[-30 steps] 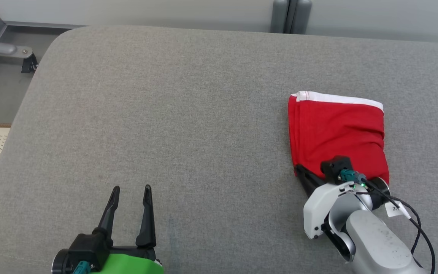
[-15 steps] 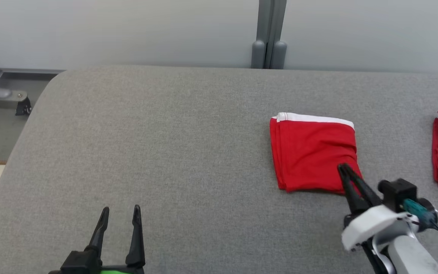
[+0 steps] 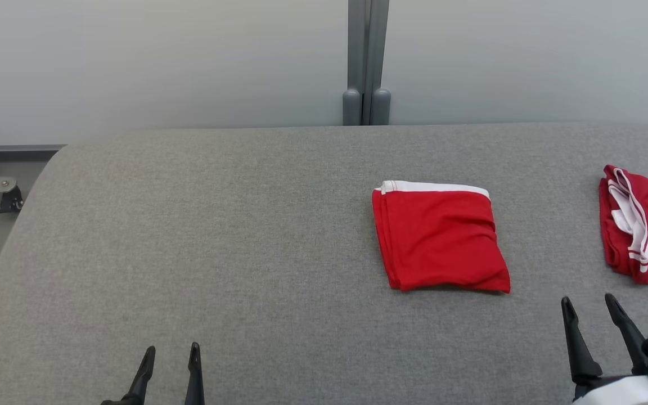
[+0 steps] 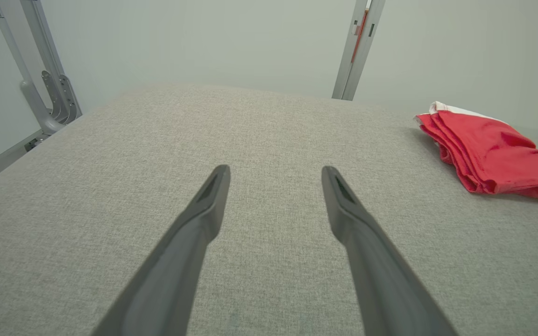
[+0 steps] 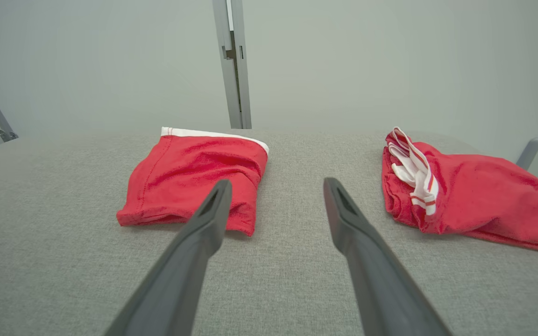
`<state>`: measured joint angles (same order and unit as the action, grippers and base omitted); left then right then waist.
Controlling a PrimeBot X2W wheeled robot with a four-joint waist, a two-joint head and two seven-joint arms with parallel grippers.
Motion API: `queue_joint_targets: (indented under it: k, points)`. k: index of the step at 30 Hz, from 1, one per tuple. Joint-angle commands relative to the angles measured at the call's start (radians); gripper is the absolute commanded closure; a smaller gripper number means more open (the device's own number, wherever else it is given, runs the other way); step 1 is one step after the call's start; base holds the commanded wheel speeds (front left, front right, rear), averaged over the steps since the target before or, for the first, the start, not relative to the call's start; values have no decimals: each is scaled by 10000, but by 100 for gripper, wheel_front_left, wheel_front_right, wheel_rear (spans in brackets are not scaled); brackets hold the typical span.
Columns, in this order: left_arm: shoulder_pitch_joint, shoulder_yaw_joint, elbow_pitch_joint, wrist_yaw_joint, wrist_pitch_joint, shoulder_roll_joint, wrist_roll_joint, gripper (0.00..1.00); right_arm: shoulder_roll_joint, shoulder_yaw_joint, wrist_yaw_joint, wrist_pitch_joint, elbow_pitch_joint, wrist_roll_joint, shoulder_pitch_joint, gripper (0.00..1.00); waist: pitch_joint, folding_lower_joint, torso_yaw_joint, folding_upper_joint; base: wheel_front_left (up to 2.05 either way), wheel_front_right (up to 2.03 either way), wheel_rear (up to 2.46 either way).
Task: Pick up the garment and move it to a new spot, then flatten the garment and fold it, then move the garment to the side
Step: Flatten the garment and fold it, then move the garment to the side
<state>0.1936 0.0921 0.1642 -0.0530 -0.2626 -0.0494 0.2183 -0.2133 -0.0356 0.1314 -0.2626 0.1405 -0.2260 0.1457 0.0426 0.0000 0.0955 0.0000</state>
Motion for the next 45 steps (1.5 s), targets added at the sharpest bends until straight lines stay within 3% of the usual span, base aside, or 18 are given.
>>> queue_joint_targets:
  k: [1, 9, 22, 29, 34, 36, 40, 45]
  points:
    - [142, -40, 28, -63, -28, -24, -23, 0, 167, -230, -15, -23, -75, -12, 269, 0, 61, 0, 8, 0, 0, 0, 0]
    - [303, -78, 112, -2, -28, -24, 68, 0, 497, -412, -15, -24, 13, 73, 701, 0, 201, 0, -37, 0, 0, 0, 0]
    - [250, -48, 41, -73, -28, -24, -31, 0, 486, -279, -15, -25, 129, 122, 388, 0, 102, 0, 112, 0, 0, 0, 0]
    - [143, -25, -32, -94, -28, -24, -53, 0, 465, -32, -15, 84, 760, -1101, -483, 0, -159, 0, 67, 0, 0, 0, 0]
    - [-37, 40, 31, -181, -28, -24, -157, 0, -122, 331, -9, 2343, 873, -2559, -2238, 0, -472, 0, 18, 0, 0, 0, 0]
    - [-196, 105, 21, -237, -28, -24, -174, 0, -122, 1, -15, 3504, 1075, -2975, -3018, 0, -729, 0, 62, 0, 0, 0, 0]
    - [-524, 343, 143, -352, -28, -26, -173, 0, -95, -200, -9, 5873, 1885, -2772, -4455, 0, -1072, 0, 392, 0, 0, 0, 0]
    - [-974, 680, 327, -431, -28, -24, -2, 0, 165, -674, -9, 6870, 3192, -2230, -5588, 0, -1417, 0, 946, 0, 0, 0, 0]
